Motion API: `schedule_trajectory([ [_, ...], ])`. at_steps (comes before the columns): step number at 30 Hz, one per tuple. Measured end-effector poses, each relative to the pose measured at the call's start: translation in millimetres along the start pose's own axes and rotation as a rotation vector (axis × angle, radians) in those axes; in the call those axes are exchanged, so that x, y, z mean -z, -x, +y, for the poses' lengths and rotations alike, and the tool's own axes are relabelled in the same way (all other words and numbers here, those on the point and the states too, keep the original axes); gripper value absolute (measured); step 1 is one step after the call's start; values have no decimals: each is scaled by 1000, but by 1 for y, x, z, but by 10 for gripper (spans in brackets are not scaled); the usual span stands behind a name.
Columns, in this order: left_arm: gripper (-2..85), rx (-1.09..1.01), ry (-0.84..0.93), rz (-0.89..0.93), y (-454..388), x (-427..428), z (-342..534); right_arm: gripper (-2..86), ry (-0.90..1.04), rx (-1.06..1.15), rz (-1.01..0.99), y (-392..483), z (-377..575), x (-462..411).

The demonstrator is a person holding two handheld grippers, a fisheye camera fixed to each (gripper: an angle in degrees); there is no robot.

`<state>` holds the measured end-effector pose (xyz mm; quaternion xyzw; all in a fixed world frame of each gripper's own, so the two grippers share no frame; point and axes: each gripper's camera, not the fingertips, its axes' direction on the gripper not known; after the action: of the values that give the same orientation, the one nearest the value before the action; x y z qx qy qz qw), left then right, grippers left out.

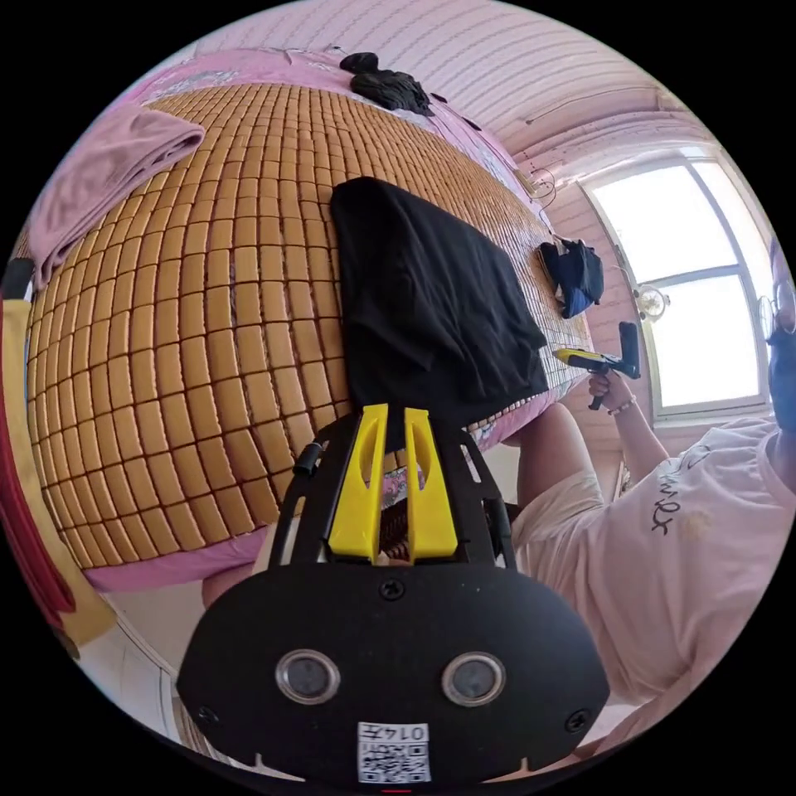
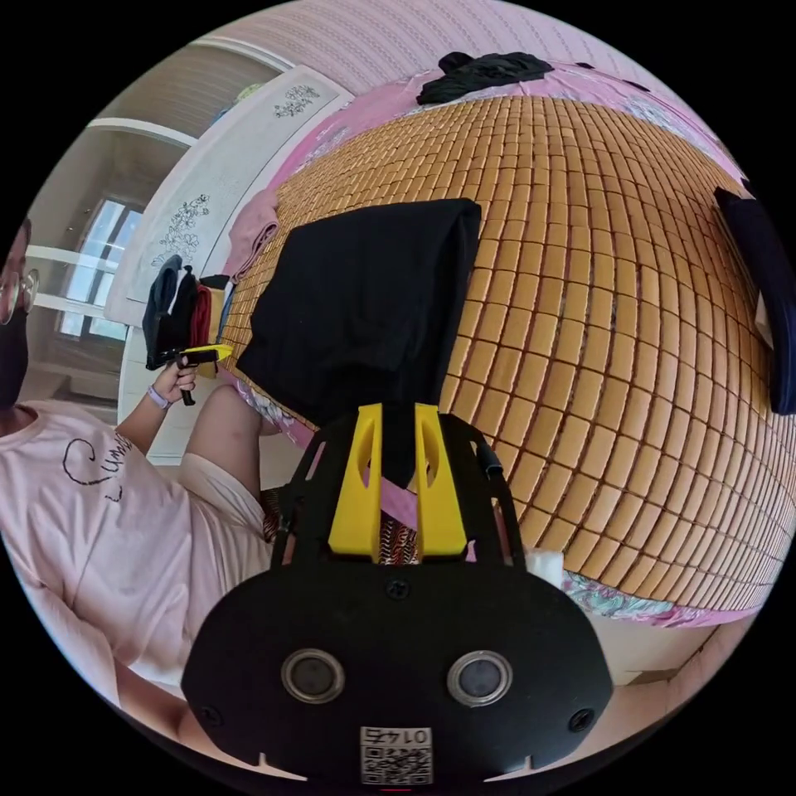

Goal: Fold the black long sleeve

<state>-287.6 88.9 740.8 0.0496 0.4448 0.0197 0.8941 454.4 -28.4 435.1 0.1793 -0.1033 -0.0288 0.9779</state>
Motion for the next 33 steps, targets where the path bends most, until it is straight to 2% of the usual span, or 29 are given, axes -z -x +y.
schedule_trajectory([
  [4,44,-88,-52,-31,-31,-17,5,67,-112,97,46,44,-14,-25],
  [9,42,-296,-60,-60,-100,-85,-23,37,-142,233,55,93,-63,-78],
  [13,35,-454,-51,-185,-151,-143,-18,10,-104,394,218,148,-127,-129],
  [17,8,-485,61,-294,-162,-206,-1,-2,31,502,410,186,-189,-196],
  [18,-2,-510,24,-302,-164,-210,9,-2,89,508,428,187,-197,-211],
  [19,-4,-526,33,-301,-164,-214,13,-3,272,523,467,185,-208,-248],
  [20,-7,-555,29,-312,-166,-220,20,-4,192,563,442,191,-212,-254],
  [26,-10,-659,64,-348,-168,-246,38,-5,372,575,423,208,-245,-285],
  [29,-10,-683,38,-363,-167,-257,51,-5,315,577,483,215,-267,-289],
  [31,-10,-682,16,-367,-165,-262,59,-5,380,586,554,212,-280,-312],
  [33,-10,-669,-1,-354,-160,-269,66,-5,391,587,537,210,-290,-329],
])
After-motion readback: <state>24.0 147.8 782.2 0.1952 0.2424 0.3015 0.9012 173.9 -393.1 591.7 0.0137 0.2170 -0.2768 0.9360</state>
